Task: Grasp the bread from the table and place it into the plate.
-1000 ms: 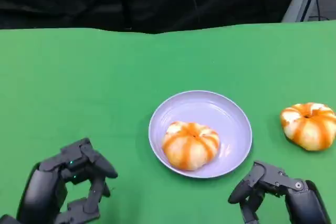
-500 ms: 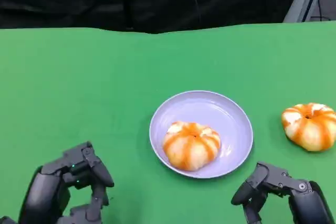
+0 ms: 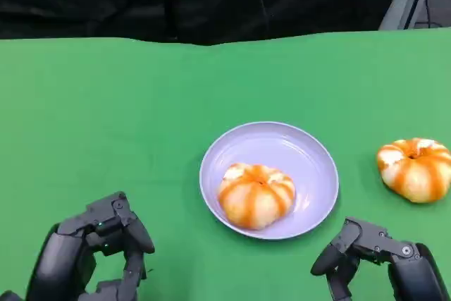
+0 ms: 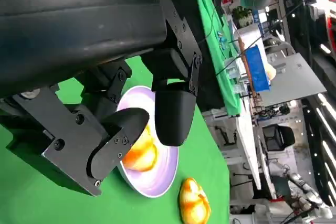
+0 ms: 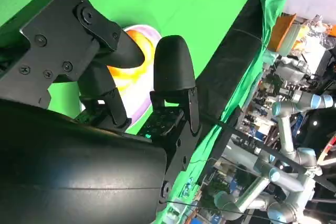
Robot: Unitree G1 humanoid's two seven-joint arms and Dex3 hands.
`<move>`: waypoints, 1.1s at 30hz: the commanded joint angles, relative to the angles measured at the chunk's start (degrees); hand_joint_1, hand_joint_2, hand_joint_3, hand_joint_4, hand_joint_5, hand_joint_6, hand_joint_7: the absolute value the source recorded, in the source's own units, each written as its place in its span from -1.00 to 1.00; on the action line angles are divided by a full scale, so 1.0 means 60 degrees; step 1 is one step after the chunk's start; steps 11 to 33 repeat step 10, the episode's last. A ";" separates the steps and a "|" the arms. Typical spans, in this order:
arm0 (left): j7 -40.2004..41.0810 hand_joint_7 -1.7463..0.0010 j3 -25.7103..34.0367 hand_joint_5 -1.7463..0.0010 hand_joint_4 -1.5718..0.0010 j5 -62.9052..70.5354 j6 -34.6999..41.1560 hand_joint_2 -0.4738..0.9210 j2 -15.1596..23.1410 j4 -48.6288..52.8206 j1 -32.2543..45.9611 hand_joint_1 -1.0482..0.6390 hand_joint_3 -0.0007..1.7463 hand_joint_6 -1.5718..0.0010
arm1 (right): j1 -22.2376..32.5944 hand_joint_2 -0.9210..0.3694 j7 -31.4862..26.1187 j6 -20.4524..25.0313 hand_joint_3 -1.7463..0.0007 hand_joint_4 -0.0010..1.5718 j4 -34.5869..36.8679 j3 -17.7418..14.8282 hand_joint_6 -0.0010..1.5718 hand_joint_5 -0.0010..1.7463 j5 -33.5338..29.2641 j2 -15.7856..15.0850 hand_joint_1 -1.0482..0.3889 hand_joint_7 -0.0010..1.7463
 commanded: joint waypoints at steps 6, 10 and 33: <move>-0.0094 -0.83 -0.0001 -1.00 -0.14 0.0036 -0.0056 0.15 0.0073 0.0064 0.0028 0.20 0.70 -0.03 | 0.0074 -0.03 -0.0027 -0.0056 -0.55 0.07 -0.0082 -0.0055 0.08 0.81 -0.0006 -0.0077 0.42 0.49; -0.0084 -0.84 -0.0005 -1.00 -0.13 0.0041 -0.0041 0.15 0.0069 0.0051 0.0036 0.20 0.71 -0.02 | 0.0078 -0.04 -0.0029 -0.0040 -0.54 0.06 -0.0090 -0.0058 0.08 0.81 -0.0026 -0.0068 0.42 0.48; -0.0084 -0.84 -0.0005 -1.00 -0.13 0.0041 -0.0041 0.15 0.0069 0.0051 0.0036 0.20 0.71 -0.02 | 0.0078 -0.04 -0.0029 -0.0040 -0.54 0.06 -0.0090 -0.0058 0.08 0.81 -0.0026 -0.0068 0.42 0.48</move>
